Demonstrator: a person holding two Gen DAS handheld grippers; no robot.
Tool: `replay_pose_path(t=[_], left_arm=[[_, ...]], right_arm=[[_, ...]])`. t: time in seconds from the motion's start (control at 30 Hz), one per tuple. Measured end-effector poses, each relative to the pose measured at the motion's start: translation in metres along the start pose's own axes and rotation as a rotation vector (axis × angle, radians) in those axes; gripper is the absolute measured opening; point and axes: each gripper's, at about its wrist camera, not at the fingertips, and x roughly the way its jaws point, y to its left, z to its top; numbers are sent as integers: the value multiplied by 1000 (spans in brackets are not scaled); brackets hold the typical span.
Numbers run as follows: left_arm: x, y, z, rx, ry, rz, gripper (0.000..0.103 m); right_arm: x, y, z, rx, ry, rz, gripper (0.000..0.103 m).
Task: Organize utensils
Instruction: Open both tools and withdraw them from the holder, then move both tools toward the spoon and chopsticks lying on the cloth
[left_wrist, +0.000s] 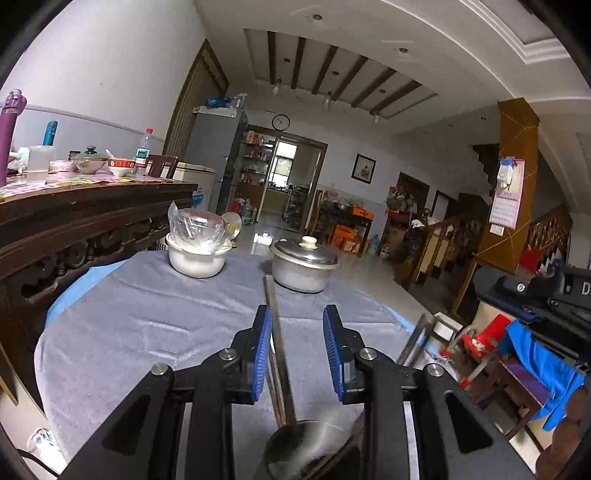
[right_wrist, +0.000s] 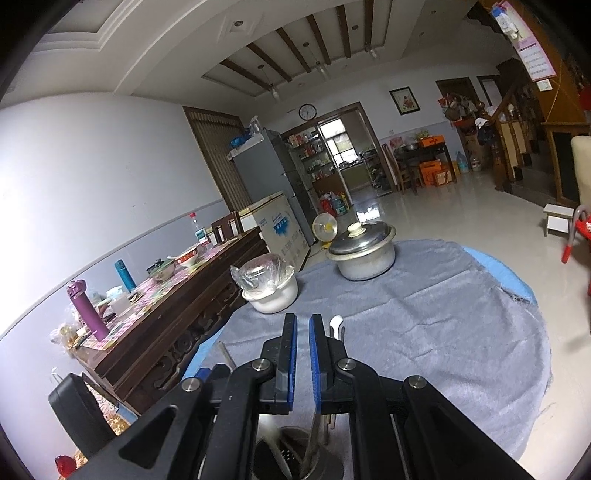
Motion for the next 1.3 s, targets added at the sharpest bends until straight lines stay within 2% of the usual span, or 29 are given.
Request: replay_pose_path(t=[0.1,0.17,0.23,0.33,0.4,0.47,0.53,0.6,0.73,0.9,1.1,1.3], left_arm=[[-6,5,6,-17,-18,8,30],[-10,9,12,-23,-34,24,46],[-15,14,18,-35,-57,41,51],[-17,23,25,-50,-51,62,64],[-19,31,30,-59,-58,79,65],[-20,40,35,-63,-66,112,71],[-22,51,40,-70,-72,144,73],[-22,61,44,-65,-68,199,76],[-16,80,43,-37,-7,278,81],[5,107,29,-36,148,352,82],[24,120,7,-41,291,374,82],[32,122,-12,-17,360,369,82]], right_arm=[[0,0,0,0,-8,-3,8],[-1,-1,1,7,-15,-8,8],[0,-4,2,17,-16,-19,8],[-2,-12,3,42,-24,-41,8],[-2,-18,5,58,-25,-52,8],[-4,-27,7,85,-28,-70,8],[-4,-35,7,101,-29,-87,8],[-3,-44,7,116,-19,-111,9],[4,-64,2,174,25,-140,16],[11,-83,-8,203,79,-198,16],[20,-101,-20,244,143,-220,16],[36,-115,-34,285,207,-233,16]])
